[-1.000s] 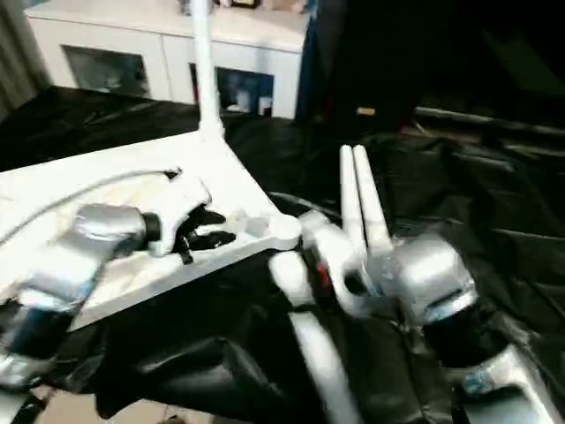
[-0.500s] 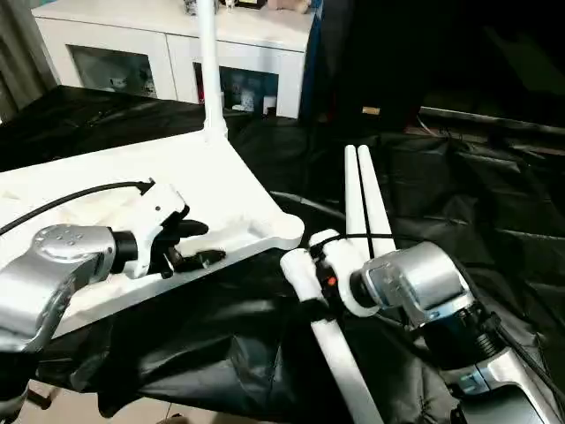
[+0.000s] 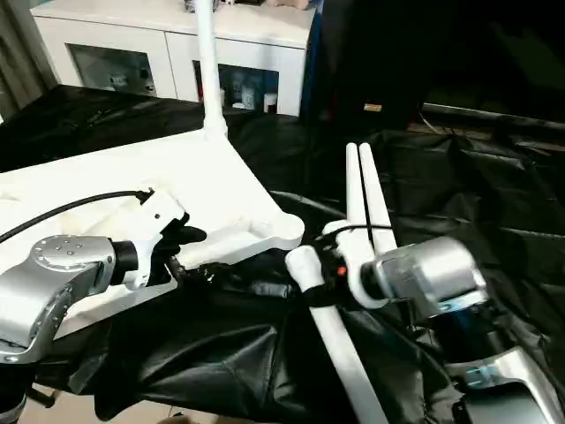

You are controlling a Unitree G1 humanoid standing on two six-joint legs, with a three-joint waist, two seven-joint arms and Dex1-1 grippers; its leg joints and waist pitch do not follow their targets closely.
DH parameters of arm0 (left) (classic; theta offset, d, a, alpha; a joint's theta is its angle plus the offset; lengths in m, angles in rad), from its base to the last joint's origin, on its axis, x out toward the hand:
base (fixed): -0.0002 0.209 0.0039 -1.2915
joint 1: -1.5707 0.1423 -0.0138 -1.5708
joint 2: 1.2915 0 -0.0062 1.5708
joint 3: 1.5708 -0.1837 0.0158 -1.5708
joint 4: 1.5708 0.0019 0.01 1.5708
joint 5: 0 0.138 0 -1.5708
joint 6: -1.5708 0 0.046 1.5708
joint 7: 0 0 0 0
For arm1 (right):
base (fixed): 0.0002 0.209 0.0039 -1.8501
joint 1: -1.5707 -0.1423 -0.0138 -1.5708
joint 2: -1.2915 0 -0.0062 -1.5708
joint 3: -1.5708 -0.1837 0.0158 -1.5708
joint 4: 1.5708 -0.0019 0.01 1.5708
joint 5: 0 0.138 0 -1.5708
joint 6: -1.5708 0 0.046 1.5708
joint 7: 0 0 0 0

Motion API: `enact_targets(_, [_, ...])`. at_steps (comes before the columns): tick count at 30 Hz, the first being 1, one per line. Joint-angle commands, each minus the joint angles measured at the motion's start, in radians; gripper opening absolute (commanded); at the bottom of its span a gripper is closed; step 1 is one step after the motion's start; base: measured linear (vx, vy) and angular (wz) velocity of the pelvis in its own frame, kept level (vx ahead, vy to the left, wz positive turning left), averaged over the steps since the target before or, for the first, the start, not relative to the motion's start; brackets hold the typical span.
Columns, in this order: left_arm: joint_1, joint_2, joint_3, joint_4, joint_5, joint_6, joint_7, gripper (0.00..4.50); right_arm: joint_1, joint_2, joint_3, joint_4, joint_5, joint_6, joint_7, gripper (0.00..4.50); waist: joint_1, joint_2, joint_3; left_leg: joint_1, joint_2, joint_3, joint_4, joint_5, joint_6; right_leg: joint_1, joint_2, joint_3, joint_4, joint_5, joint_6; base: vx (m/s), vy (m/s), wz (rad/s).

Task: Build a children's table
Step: Pick table leg

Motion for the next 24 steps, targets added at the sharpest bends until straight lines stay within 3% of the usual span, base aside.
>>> enact_targets(1, [0.006, -0.008, 0.013, -0.017, -0.013, 0.012, 0.011, 4.5, -0.014, -0.016, -0.035, -0.012, 0.017, 0.015, 0.003, 2.06, 0.001, 0.011, -0.07, 0.006, 0.041, -0.017, -0.069, -0.217, -0.026, 0.047, -0.076, 0.065, -0.08, -0.315, -0.115, 0.0, 0.0, 0.0])
enact_targets(9, [0.006, -0.066, 0.05, -0.009, -0.067, 0.021, 0.05, 4.5, -0.024, 0.017, -0.123, 0.002, 0.061, 0.056, 0.005, 1.96, 0.0, 0.006, -0.068, 0.006, 0.04, -0.015, -0.067, -0.21, -0.02, 0.048, -0.077, 0.064, -0.086, -0.35, -0.108, 0.0, 0.0, 0.0])
enact_targets(10, [-0.012, -0.123, 0.097, 0.001, -0.1, 0.042, 0.082, 4.5, -0.051, 0.044, -0.195, 0.031, 0.07, 0.062, -0.008, 1.96, 0.0, 0.005, -0.069, 0.006, 0.04, -0.015, -0.066, -0.208, -0.02, 0.047, -0.077, 0.063, -0.086, -0.357, -0.106, 0.0, 0.0, 0.0])
enact_targets(11, [-0.014, -0.132, 0.104, 0.003, -0.105, 0.046, 0.087, 4.5, -0.057, 0.049, -0.209, 0.037, 0.071, 0.062, -0.01, 1.96, -0.002, 0.005, -0.069, 0.005, 0.039, -0.014, -0.065, -0.206, -0.02, 0.047, -0.078, 0.062, -0.087, -0.36, -0.111, 0.0, 0.0, 0.0])
enact_targets(12, [-0.04, -0.202, 0.159, 0.019, -0.142, 0.089, 0.123, 4.5, -0.108, 0.091, -0.325, 0.087, 0.086, 0.054, -0.036, 1.95, -0.006, 0.001, -0.07, 0.006, 0.039, -0.009, -0.061, -0.2, -0.02, 0.046, -0.081, 0.064, -0.089, -0.362, -0.123, 0.0, 0.0, 0.0])
enact_targets(13, [-0.051, -0.236, 0.182, 0.027, -0.159, 0.112, 0.14, 4.5, -0.134, 0.112, -0.384, 0.113, 0.094, 0.046, -0.051, 1.95, -0.001, 0.004, -0.07, 0.005, 0.036, -0.012, -0.06, -0.198, -0.021, 0.046, -0.081, 0.059, -0.089, -0.371, -0.123, 0.0, 0.0, 0.0])
enact_targets(14, [-0.051, -0.236, 0.182, 0.027, -0.159, 0.112, 0.14, 4.5, -0.134, 0.112, -0.385, 0.113, 0.094, 0.046, -0.051, 1.95, -0.004, 0.002, -0.07, 0.005, 0.036, -0.011, -0.06, -0.2, -0.019, 0.046, -0.078, 0.06, -0.091, -0.379, -0.121, 0.0, 0.0, 0.0])
enact_targets(17, [-0.071, -0.339, 0.218, 0.055, -0.233, 0.138, 0.152, 4.5, -0.229, 0.177, -0.563, 0.197, 0.129, 0.01, -0.136, 1.94, -0.003, 0.003, -0.068, 0.009, 0.031, -0.011, -0.06, -0.214, -0.014, 0.041, -0.076, 0.054, -0.099, -0.428, -0.091, 0.0, 0.0, 0.0])
enact_targets(18, [-0.072, -0.369, 0.216, 0.069, -0.258, 0.139, 0.152, 4.5, -0.256, 0.201, -0.62, 0.223, 0.144, -0.039, -0.188, 1.94, -0.001, 0.006, -0.07, 0.01, 0.031, -0.011, -0.06, -0.202, -0.012, 0.04, -0.077, 0.055, -0.099, -0.422, -0.089, 0.0, 0.0, 0.0])
enact_targets(20, [-0.069, -0.37, 0.182, 0.089, -0.25, 0.122, 0.146, 4.5, -0.279, 0.222, -0.668, 0.252, 0.162, -0.108, -0.254, 1.93, -0.001, 0.005, -0.071, 0.008, 0.034, -0.011, -0.063, -0.193, -0.012, 0.038, -0.075, 0.053, -0.099, -0.404, -0.08, 0.0, 0.0, 0.0])
enact_targets(22, [-0.054, -0.339, 0.084, 0.117, -0.207, 0.069, 0.12, 4.5, -0.306, 0.246, -0.722, 0.298, 0.183, -0.236, -0.358, 1.93, -0.001, 0.006, -0.075, 0.007, 0.034, -0.013, -0.065, -0.181, -0.014, 0.039, -0.074, 0.053, -0.093, -0.37, -0.075, 0.0, 0.0, 0.0])
enact_targets(24, [-0.048, -0.316, 0.036, 0.12, -0.177, 0.045, 0.109, 4.5, -0.325, 0.259, -0.76, 0.32, 0.174, -0.257, -0.388, 1.93, -0.001, 0.006, -0.078, 0.005, 0.036, -0.012, -0.066, -0.157, -0.015, 0.041, -0.071, 0.057, -0.082, -0.313, -0.075, 0.0, 0.0, 0.0])
